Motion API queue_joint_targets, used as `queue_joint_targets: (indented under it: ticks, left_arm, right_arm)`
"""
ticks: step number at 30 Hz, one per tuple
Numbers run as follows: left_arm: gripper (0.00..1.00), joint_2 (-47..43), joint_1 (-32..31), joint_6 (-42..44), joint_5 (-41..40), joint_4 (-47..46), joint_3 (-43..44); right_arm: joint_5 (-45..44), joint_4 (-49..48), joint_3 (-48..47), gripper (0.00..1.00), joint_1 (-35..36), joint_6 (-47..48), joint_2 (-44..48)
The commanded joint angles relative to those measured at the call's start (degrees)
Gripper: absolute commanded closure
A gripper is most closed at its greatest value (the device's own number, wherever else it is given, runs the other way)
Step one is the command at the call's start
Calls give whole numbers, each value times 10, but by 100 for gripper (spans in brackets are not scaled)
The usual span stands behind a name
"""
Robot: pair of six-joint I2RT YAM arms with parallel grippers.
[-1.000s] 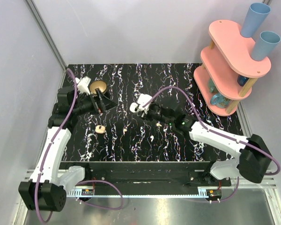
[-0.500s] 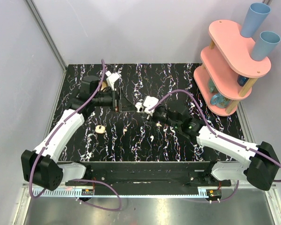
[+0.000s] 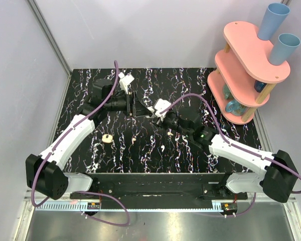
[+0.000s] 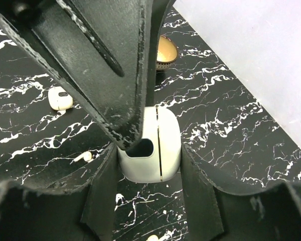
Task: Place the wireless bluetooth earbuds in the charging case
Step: Pass from the right arm to the left
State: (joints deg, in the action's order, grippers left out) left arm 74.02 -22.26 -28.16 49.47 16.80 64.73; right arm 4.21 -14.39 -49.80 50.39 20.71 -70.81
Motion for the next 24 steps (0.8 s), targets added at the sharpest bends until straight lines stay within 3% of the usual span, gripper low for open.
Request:
queue_joint_targets:
  ticks: [1, 4, 14, 24]
  left_arm:
    - [39, -13, -9, -22, -31, -77, -13]
    - [44, -12, -12, -24, -31, -85, -14]
    - [39, 1, -12, -20, -3, -79, -11]
    - [43, 12, -12, 23, 20, -17, 9]
  right_arm:
    - [-12, -42, -23, 100, 1, -24, -10]
    - [-17, -50, -24, 100, 0, -30, -11]
    - [-20, -77, -20, 100, 1, -37, -15]
    - [-11, -107, 10, 100, 1, -15, -6]
